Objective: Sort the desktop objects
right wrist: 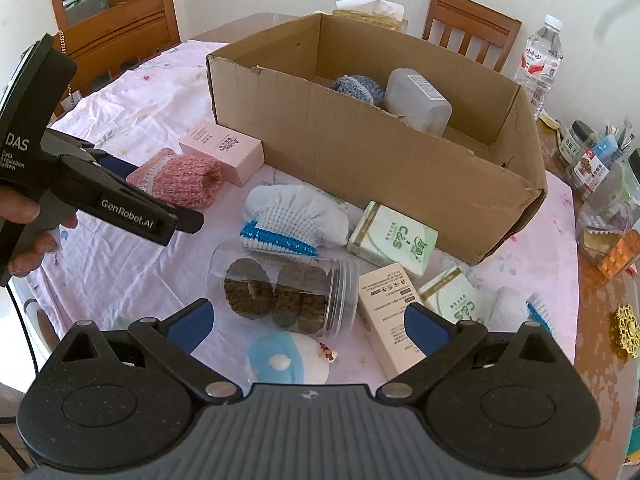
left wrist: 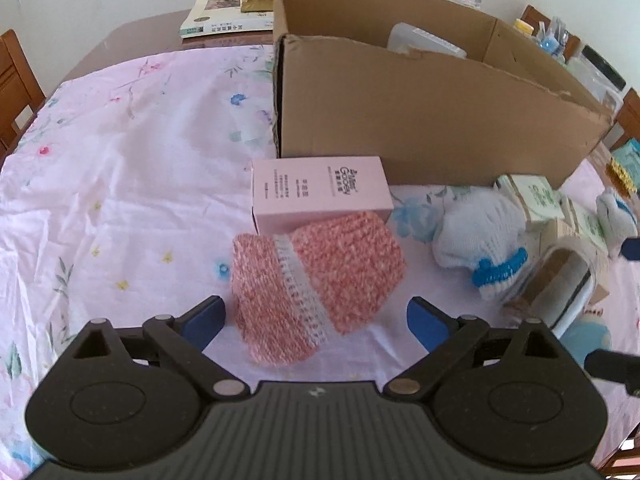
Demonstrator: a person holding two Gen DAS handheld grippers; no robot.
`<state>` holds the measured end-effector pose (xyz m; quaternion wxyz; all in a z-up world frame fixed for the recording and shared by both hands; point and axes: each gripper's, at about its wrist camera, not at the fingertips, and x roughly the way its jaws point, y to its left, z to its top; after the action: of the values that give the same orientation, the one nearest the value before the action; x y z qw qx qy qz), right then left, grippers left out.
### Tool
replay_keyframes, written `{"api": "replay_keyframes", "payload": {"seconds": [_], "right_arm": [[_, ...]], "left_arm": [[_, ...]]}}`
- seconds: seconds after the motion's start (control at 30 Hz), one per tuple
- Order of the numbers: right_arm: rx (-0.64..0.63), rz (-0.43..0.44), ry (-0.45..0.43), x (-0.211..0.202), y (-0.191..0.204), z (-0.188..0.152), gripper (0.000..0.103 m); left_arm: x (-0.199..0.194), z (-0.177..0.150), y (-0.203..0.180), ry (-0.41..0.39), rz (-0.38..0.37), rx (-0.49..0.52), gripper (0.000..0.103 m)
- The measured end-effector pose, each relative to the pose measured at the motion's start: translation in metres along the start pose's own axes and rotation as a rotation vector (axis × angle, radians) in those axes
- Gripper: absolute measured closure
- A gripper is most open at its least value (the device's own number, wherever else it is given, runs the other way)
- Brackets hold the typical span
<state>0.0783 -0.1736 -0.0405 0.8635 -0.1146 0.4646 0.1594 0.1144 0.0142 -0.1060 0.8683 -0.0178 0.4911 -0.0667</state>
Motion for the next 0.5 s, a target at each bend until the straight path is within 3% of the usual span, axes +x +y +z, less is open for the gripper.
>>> {"api": "replay_keyframes", "payload": {"seconds": [0.37, 0.5], "right_arm": [[0.013, 0.01, 0.021, 0.009, 0.0, 0.004, 0.0], [0.019, 0.016, 0.028, 0.013, 0.001, 0.006, 0.0]], "left_arm": [[0.006, 0.015, 0.006, -0.01, -0.035, -0.085, 0.004], [0.007, 0.017, 0.007, -0.019, -0.016, -0.084, 0.01]]}}
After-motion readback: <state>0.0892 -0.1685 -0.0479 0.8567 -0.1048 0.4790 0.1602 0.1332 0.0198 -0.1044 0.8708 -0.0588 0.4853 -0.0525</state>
